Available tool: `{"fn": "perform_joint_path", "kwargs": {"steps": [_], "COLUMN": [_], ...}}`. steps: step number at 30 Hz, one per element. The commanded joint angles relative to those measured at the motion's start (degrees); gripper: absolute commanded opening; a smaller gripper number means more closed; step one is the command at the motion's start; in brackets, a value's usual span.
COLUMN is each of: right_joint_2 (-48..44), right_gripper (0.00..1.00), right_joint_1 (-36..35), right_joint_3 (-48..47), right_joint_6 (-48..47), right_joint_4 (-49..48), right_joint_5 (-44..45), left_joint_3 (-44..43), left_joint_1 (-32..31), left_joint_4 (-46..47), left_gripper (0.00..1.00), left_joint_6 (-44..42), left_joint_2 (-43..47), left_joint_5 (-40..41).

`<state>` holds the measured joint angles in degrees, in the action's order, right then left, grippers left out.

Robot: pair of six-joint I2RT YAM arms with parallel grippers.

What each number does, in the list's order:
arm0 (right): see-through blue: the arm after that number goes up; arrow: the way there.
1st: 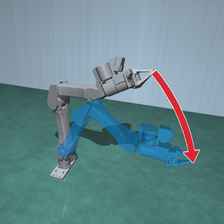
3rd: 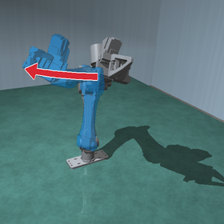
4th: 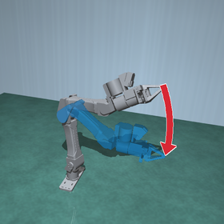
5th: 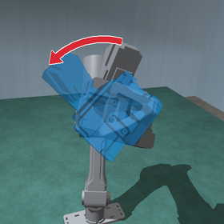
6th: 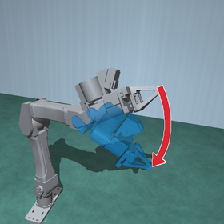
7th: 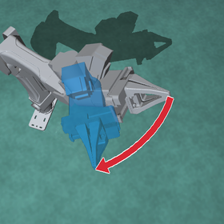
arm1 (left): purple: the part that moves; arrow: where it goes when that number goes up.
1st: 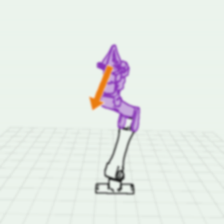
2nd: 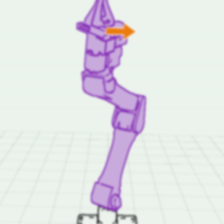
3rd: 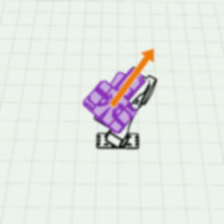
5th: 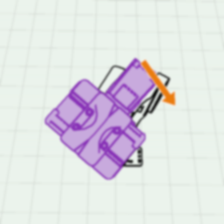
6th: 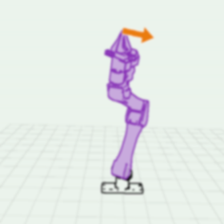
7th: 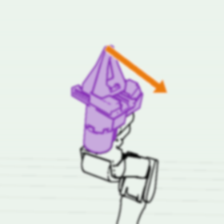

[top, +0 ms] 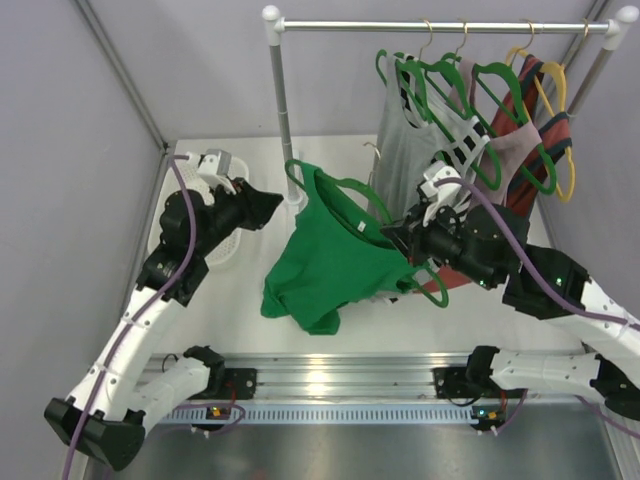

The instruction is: Place the tank top on the hanger

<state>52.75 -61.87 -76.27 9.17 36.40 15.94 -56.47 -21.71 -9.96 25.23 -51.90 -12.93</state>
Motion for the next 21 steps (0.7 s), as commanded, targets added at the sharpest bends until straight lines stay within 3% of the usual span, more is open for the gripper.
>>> {"fn": "perform_joint_path", "kwargs": {"steps": [1, 3, 4, 11, 21], "right_joint_2": [1.29, 2.70, 4.01, 12.36, 28.00], "right_gripper": [0.00, 0.00, 0.00, 0.00, 0.00], "right_joint_1": [0.34, 0.43, 0.43, 3.59, 13.26], "right_joint_3": [-6.86, -10.55, -12.92, -25.76, -47.12], "right_joint_6": [-0.03, 0.06, 0.15, 1.20, 2.70], "right_joint_4": [-1.69, -0.02, 1.55, 9.56, 15.54], "right_joint_5": [5.15, 6.20, 7.16, 10.77, 5.07], "left_joint_3": [-3.91, -5.49, -6.28, -12.87, -19.73], "left_joint_1": [0.53, 0.62, 0.53, 0.53, 0.53], "left_joint_4": [-0.06, -0.50, -0.50, -4.28, -7.80], "left_gripper": [0.33, 0.49, 0.50, 0.51, 0.52], "left_joint_6": [-0.53, -0.62, -0.54, -0.45, -0.98], "left_joint_2": [-0.13, -0.31, 0.04, 0.75, -0.04], "left_joint_5": [-2.88, -4.38, -5.17, -4.13, -4.21]}}
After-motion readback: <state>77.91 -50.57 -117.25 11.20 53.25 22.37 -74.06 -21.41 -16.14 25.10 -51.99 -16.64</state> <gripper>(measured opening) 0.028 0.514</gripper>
